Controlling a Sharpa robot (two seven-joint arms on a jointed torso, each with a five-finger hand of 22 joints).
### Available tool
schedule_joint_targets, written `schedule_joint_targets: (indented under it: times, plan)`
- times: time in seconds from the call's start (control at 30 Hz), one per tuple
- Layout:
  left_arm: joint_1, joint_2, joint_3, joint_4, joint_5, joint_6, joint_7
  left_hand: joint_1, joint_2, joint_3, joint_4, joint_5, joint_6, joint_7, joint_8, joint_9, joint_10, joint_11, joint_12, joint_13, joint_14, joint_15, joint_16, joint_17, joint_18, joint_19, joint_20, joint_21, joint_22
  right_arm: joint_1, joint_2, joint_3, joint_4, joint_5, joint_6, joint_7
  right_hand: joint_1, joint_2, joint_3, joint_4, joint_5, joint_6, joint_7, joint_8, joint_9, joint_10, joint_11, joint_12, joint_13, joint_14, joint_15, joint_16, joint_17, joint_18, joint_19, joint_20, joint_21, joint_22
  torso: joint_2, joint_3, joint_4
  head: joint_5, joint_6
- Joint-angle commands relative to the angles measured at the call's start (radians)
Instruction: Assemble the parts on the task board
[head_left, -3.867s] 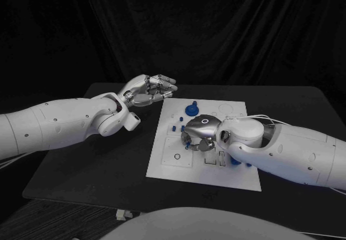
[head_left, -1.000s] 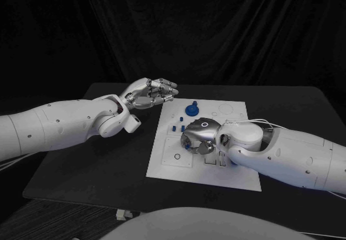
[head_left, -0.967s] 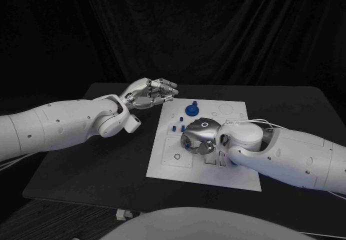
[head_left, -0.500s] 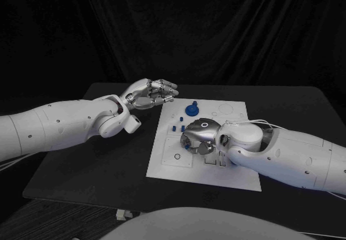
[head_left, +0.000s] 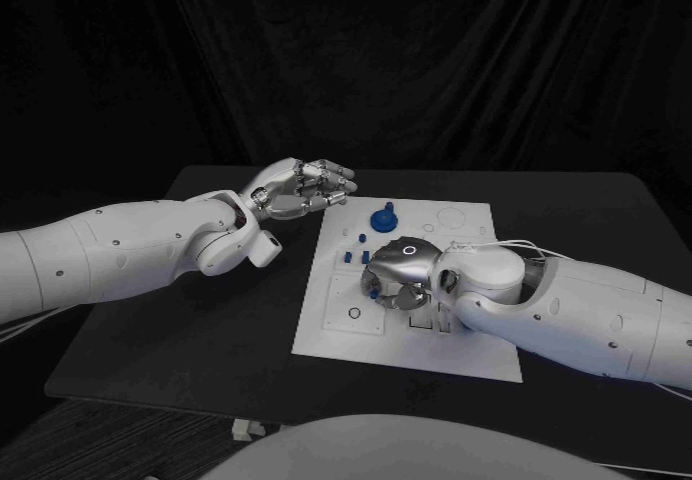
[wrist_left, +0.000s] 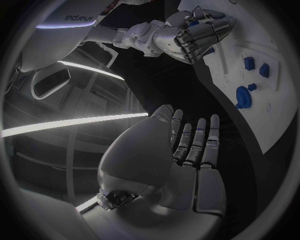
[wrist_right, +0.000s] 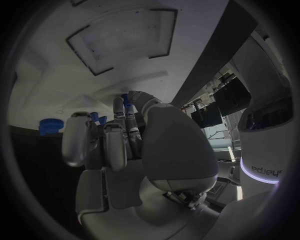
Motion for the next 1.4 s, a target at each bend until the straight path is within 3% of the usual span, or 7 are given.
schedule_joint_targets:
  times: [0.03,0.43,0.77,1.0,1.1,1.23,1.4]
  plan:
    - [-0.002,0.003,0.001,0.0,0.009,0.011,0.008,0.011,-0.001,0.004,0.0,0.005,-0.006,-0.001,0.002,-0.001,-0.006,0.001,0.004,-0.001,0.001,0.005,0.006,0.0,-0.011,-0.008,0.0,0.001,-0.001,-0.003,0.0,0.001,0.0,-0.009,0.009,-0.019,-0.013,-0.004,-0.002,-0.001,-0.03,-0.045,-0.015,-0.025,-0.008,-0.014,0.002,-0.006,0.0,0.031,0.01,-0.006,0.047,0.009,-0.01,0.005,-0.012,0.167,0.0,-0.0001,-0.0001,0.0,0.0]
    - [-0.002,0.004,0.001,-0.001,0.009,0.014,0.006,0.012,-0.001,0.004,0.0,0.005,-0.007,0.0,0.002,-0.001,-0.007,0.001,0.004,-0.001,0.001,0.005,0.007,0.0,-0.011,-0.008,0.0,0.001,-0.001,-0.004,-0.004,0.0,0.001,-0.009,-0.027,-0.02,-0.042,-0.015,-0.062,0.031,-0.173,-0.199,-0.073,-0.105,-0.061,-0.108,0.021,-0.013,0.01,0.02,0.015,-0.014,0.028,0.014,-0.022,0.011,-0.043,0.16,0.0,-0.0001,-0.0002,-0.001,0.0]
    - [-0.003,0.002,0.001,-0.001,0.009,0.015,0.005,0.012,-0.001,0.004,0.0,0.005,-0.007,0.0,0.002,-0.001,-0.007,0.001,0.004,-0.001,0.001,0.005,0.007,0.0,-0.011,-0.008,0.0,0.001,-0.001,0.0,-0.043,0.0,0.032,-0.009,-0.114,-0.02,-0.007,-0.01,-0.146,0.065,-0.184,-0.261,-0.097,-0.118,-0.104,-0.209,0.036,-0.02,0.004,0.004,0.018,-0.027,-0.001,0.021,-0.039,0.014,-0.085,0.15,0.0,0.0,0.0,-0.005,0.0]
    - [-0.003,-0.004,0.001,0.003,0.009,0.011,0.007,0.014,0.0,0.005,0.0,0.007,-0.008,0.0,0.002,-0.002,-0.008,0.002,0.004,-0.001,0.001,0.006,0.008,0.0,-0.012,-0.008,0.0,0.001,-0.001,0.061,-0.134,0.001,0.093,-0.009,-0.191,-0.021,0.014,-0.015,-0.195,0.124,-0.215,-0.252,-0.097,-0.106,-0.124,-0.295,0.042,-0.031,-0.02,-0.01,0.019,-0.041,-0.029,0.03,-0.057,0.016,-0.137,0.136,0.0,0.0003,-0.0002,-0.029,0.0]
    - [-0.003,-0.005,0.001,0.002,0.009,0.011,0.01,0.014,0.0,0.005,0.0,0.007,-0.008,0.0,0.002,-0.002,-0.009,0.002,0.004,-0.001,0.001,0.006,0.008,0.0,-0.012,-0.008,0.0,0.002,-0.001,0.113,-0.202,0.001,0.127,0.039,-0.251,-0.02,-0.022,-0.022,-0.227,0.212,-0.236,-0.193,-0.083,-0.077,-0.129,-0.316,0.041,-0.02,-0.043,0.007,0.016,-0.024,0.0,0.03,-0.047,0.012,-0.138,0.137,0.0,0.0003,-0.0002,-0.039,0.0]
    - [-0.003,-0.003,0.001,0.0,0.009,0.011,0.016,0.016,0.001,0.007,0.0,0.009,-0.007,0.0,0.003,-0.001,-0.009,0.003,0.005,-0.001,0.001,0.006,0.009,0.0,-0.012,-0.007,0.0,0.002,-0.001,0.151,-0.268,0.0,0.145,0.125,-0.298,-0.024,-0.054,-0.005,-0.22,0.21,-0.227,-0.124,-0.053,-0.041,-0.12,-0.278,0.041,0.004,-0.054,0.044,0.016,0.014,0.073,0.013,-0.001,0.012,-0.052,0.163,0.0,0.0005,-0.0001,-0.061,0.0]
    - [-0.003,-0.001,0.001,0.0,0.009,0.006,0.029,0.019,0.002,0.008,-0.001,0.011,-0.007,0.001,0.003,-0.001,-0.009,0.003,0.006,-0.001,0.002,0.005,0.01,0.0,-0.012,-0.006,0.0,0.003,-0.001,0.17,-0.331,0.0,0.14,0.17,-0.333,-0.07,-0.102,-0.042,-0.242,0.213,-0.226,-0.119,-0.077,-0.051,-0.129,-0.28,0.048,-0.024,-0.089,0.056,0.022,0.023,0.091,0.006,0.019,0.014,-0.016,0.172,0.0,0.0006,-0.0002,-0.066,0.0]
